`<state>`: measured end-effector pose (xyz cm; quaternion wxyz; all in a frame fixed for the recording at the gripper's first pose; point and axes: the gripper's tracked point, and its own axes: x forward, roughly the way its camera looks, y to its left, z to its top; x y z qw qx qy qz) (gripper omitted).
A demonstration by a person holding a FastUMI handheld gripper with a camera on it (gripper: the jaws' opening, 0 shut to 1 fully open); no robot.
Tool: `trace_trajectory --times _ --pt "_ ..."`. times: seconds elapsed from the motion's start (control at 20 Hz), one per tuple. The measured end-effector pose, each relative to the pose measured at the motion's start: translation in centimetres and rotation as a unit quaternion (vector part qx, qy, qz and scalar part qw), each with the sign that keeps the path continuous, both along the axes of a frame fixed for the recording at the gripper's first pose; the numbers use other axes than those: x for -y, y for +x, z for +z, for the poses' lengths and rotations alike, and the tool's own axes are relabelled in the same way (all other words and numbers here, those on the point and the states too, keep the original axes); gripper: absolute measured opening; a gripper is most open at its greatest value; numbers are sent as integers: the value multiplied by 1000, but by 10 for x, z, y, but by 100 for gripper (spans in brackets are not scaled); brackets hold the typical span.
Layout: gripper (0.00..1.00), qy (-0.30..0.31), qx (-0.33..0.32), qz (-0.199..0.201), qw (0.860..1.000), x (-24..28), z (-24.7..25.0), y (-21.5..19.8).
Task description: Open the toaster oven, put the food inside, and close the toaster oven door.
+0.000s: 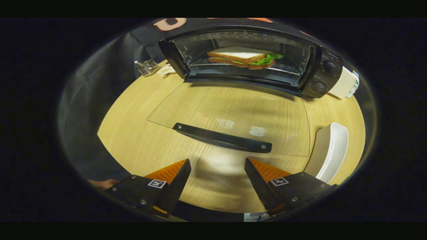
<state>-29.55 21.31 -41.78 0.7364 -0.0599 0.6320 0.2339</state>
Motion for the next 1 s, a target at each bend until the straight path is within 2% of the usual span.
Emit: trace_trajectory --times 0.4,0.6,0.75,1.0 --pt "92 -36 -15 -8 999 -18 -10 11" --pt "90 -33 4 -39 999 -21 4 28" --pt "89 -31 41 -56 997 -20 20 58" --pt "88 12 68 -131 989 -26 48 96"
